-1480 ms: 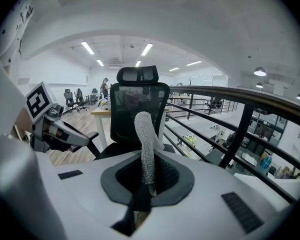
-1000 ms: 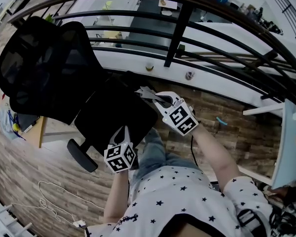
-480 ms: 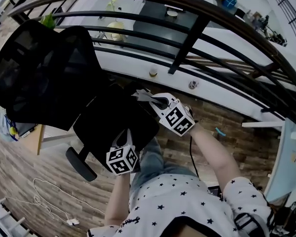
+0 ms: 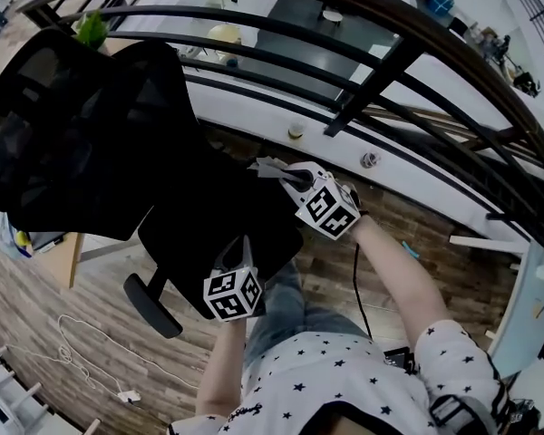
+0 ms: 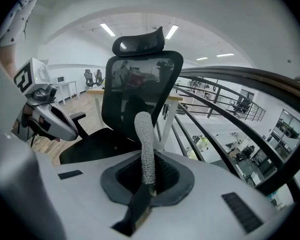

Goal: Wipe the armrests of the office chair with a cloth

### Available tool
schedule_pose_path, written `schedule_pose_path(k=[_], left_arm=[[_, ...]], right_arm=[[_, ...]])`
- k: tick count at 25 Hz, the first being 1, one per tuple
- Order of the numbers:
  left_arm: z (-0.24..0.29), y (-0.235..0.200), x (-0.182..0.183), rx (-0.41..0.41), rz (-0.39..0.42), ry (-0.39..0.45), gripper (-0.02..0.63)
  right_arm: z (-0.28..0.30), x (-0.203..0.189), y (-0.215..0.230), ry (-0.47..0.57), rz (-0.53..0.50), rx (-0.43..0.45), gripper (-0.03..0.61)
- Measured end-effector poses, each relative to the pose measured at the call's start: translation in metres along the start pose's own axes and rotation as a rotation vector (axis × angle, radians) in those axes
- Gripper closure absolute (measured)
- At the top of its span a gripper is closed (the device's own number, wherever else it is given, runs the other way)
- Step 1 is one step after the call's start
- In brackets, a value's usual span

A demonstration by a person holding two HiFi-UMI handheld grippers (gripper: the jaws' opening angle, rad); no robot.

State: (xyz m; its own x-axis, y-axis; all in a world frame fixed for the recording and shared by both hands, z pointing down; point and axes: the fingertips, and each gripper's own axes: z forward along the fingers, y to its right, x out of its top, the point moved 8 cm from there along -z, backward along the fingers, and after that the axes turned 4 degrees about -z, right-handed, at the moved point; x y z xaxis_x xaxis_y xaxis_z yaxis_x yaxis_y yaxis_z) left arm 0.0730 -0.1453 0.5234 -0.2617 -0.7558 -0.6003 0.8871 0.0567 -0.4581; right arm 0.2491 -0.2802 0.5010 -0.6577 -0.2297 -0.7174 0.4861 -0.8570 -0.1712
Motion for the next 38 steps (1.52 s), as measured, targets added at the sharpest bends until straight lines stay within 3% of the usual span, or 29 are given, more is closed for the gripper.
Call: schedule_pose_path(k=[18, 38], left_arm=[[0.046, -0.035, 0.000, 0.037, -0.068, -0.064, 0.606], [0.053, -0.050, -0.011, 0.064, -0.102, -0.098, 0.606]], right_arm=[[0.107, -0.010, 0.025, -0.109, -0.122, 0.131, 0.552], [0.163, -0.025, 0.025, -0.237, -0.187, 0.240, 0.553]])
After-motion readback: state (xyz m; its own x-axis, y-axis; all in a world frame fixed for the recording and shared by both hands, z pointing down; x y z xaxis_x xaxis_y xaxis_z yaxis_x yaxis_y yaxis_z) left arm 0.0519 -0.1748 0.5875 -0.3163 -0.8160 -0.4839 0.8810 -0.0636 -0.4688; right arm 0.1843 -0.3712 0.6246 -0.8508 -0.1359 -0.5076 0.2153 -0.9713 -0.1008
